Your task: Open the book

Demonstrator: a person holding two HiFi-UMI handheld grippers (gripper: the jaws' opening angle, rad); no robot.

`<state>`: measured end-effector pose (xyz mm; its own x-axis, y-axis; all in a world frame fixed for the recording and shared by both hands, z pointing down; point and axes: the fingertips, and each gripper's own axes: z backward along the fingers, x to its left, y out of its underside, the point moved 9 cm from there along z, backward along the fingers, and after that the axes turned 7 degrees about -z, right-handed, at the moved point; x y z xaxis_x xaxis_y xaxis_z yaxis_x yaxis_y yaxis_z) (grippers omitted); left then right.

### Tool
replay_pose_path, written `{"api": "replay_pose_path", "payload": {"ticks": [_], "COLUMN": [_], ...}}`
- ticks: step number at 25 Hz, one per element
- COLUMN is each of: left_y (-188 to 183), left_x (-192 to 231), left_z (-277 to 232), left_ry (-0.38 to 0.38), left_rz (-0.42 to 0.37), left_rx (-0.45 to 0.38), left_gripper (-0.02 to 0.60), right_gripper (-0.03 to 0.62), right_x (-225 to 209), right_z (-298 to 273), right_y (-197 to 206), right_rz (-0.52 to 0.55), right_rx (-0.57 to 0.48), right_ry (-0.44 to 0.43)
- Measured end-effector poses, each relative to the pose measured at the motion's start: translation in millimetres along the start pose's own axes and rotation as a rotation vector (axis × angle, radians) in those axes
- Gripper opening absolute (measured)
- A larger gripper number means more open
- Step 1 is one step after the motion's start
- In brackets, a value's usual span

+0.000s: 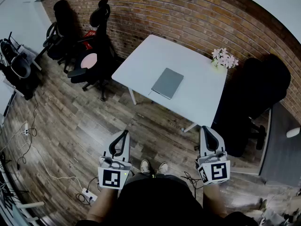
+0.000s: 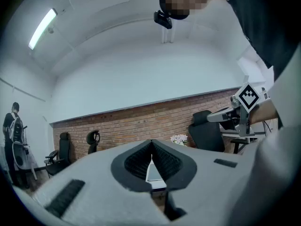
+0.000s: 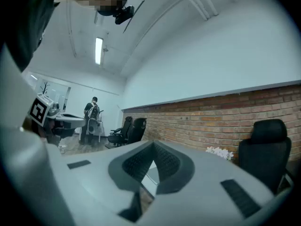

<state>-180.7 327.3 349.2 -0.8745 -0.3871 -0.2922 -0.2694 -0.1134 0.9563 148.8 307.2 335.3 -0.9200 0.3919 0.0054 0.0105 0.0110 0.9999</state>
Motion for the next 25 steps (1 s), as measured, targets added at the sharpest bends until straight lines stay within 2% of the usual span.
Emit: {"api": "replay_pose_path", "payload": {"ticks": [6,11,17,25], "left_y": [-1,-6,-10,3], "left_x": [-5,-16,-33,-40], "left_z": [2,-1,-5,-24], "left_ry": [-0.008,-0.018,-0.036,-0.033], "left_rz": [0.000,-0.011,-0.047,-0.023], "left_rx": [0.004,0.010,0.029,0.056], "left_gripper": [0.023,0.023,0.023,0.023], "right_gripper": [0.011,0.011,0.011,0.011], "right_x": [-1,-17,-35,-50], "right_z": [2,7,9,-3], "right_y": [2,5,17,27], "right_rz": [-0.009,-0.087,-0.090,-0.085], "right_rx": [0.002,-0.027,-0.028,-0.003], "right_ry": [-0.015,-0.049,-0.079,-0.089]}}
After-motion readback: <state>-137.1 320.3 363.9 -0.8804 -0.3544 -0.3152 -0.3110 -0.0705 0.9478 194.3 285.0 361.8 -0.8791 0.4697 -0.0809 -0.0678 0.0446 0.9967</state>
